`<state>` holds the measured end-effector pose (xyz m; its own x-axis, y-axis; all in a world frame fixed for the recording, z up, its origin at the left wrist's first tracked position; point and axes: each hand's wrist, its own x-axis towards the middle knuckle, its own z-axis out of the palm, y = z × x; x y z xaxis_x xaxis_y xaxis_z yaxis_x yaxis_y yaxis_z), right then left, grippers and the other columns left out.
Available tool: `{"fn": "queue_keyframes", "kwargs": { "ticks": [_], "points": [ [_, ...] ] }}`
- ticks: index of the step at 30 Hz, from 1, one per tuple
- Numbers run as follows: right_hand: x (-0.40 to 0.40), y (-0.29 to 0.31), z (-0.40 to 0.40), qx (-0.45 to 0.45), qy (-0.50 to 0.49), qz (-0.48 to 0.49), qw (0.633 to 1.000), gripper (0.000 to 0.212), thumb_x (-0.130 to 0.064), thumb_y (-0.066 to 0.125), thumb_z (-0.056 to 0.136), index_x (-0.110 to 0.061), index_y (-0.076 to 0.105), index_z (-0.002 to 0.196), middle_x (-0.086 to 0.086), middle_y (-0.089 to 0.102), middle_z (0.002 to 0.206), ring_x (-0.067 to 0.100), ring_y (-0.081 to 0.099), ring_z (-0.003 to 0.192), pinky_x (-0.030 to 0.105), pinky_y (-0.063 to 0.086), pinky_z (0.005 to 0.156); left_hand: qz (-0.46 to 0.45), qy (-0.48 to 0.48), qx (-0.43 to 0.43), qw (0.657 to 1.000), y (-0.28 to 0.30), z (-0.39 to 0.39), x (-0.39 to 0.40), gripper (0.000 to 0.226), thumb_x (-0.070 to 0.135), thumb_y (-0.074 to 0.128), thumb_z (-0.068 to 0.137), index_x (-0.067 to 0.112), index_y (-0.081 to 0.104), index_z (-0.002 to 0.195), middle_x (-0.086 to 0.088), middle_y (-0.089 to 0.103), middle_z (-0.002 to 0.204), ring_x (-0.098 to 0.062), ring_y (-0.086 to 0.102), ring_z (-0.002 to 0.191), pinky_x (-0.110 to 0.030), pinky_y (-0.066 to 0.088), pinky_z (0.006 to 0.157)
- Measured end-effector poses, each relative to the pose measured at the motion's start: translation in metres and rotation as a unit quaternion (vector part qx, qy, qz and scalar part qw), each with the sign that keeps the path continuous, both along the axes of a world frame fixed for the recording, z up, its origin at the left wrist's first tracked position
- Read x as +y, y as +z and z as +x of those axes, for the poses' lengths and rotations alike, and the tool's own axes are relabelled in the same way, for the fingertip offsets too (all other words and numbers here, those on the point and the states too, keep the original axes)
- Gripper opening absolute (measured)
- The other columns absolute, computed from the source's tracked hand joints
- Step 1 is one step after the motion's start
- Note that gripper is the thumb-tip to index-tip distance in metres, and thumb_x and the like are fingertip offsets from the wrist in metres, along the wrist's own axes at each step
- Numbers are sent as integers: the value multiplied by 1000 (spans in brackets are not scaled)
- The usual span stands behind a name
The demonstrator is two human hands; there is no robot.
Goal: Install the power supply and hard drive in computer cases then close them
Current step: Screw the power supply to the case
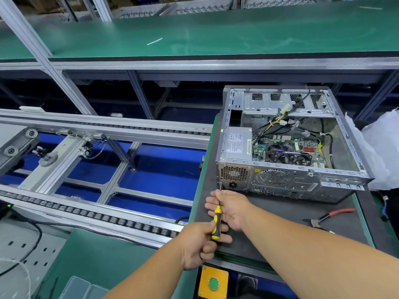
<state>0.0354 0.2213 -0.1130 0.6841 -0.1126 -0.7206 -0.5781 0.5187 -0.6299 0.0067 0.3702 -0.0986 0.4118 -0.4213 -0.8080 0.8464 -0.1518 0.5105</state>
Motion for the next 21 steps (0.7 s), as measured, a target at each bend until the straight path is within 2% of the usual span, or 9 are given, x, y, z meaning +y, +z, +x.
{"fn": "queue_keyframes", "kwargs": {
  "ticks": [2, 5, 9, 11, 13, 16, 18, 19, 21],
  "points": [
    [0, 1, 0, -2, 3, 4, 1000, 22, -22, 49, 110, -6, 64, 109, 13, 68, 87, 23, 72, 69, 36, 60, 69, 57, -14, -62, 996, -3, -2, -2, 31, 30, 49, 107, 6, 68, 107, -17, 76, 94, -11, 32, 43, -23, 20, 46],
    [-1, 3, 1, -3, 13, 1, 1000, 27, -23, 46, 111, -3, 63, 115, 14, 69, 91, 24, 72, 73, 40, 61, 77, 164, -29, -184, 969, -8, -5, -11, 20, 29, 66, 98, 12, 65, 86, -7, 76, 75, -12, 59, 54, -23, 38, 54],
    [-2, 5, -1, -1, 19, -6, 1000, 29, -24, 45, 111, -3, 65, 116, 14, 78, 94, 25, 76, 78, 48, 60, 89, 207, -13, -244, 947, -10, -10, -18, 27, 28, 82, 85, 13, 62, 77, -5, 73, 67, -8, 64, 57, -24, 48, 58],
    [-2, 7, -2, -1, 17, -9, 1000, 30, -25, 46, 111, -3, 65, 114, 15, 78, 93, 25, 76, 74, 44, 63, 80, 220, -29, -245, 944, -7, -7, -14, 36, 42, 83, 83, 10, 65, 79, -3, 73, 67, -10, 61, 55, -26, 47, 58],
    [-1, 11, -4, 4, 15, -16, 1000, 29, -26, 46, 111, -3, 64, 110, 15, 74, 82, 25, 70, 63, 34, 60, 63, 230, 6, -209, 950, -4, -1, -8, 53, 58, 74, 85, 6, 68, 87, -6, 69, 64, -13, 51, 47, -24, 40, 48],
    [-5, 13, -14, 7, 47, -70, 996, 28, -30, 44, 111, -9, 60, 103, 10, 62, 63, 20, 52, 49, 25, 43, 51, 115, 193, -74, 971, 2, 14, -2, 54, 48, 51, 103, -4, 65, 109, -14, 64, 76, -20, 57, 58, -29, 43, 50],
    [-13, 19, -24, -18, 137, -186, 973, 29, -30, 45, 109, -12, 64, 96, 6, 59, 55, 17, 47, 43, 22, 37, 47, -28, 313, 16, 949, 9, 26, -3, 53, 39, 41, 108, -10, 60, 118, -24, 65, 105, -32, 66, 97, -39, 54, 76],
    [-18, 24, -28, -41, 198, -261, 944, 29, -30, 47, 107, -15, 66, 91, 4, 60, 53, 17, 47, 43, 22, 37, 46, -76, 344, 31, 936, 13, 32, -4, 54, 39, 39, 109, -10, 59, 119, -28, 65, 116, -38, 64, 111, -43, 54, 86],
    [-27, 39, -34, -87, 312, -398, 859, 34, -34, 48, 104, -18, 65, 79, 0, 62, 54, 17, 52, 47, 28, 44, 52, -136, 378, 24, 916, 23, 42, -7, 56, 41, 37, 109, -8, 60, 121, -30, 67, 121, -41, 64, 114, -46, 55, 89]
  ]
}}
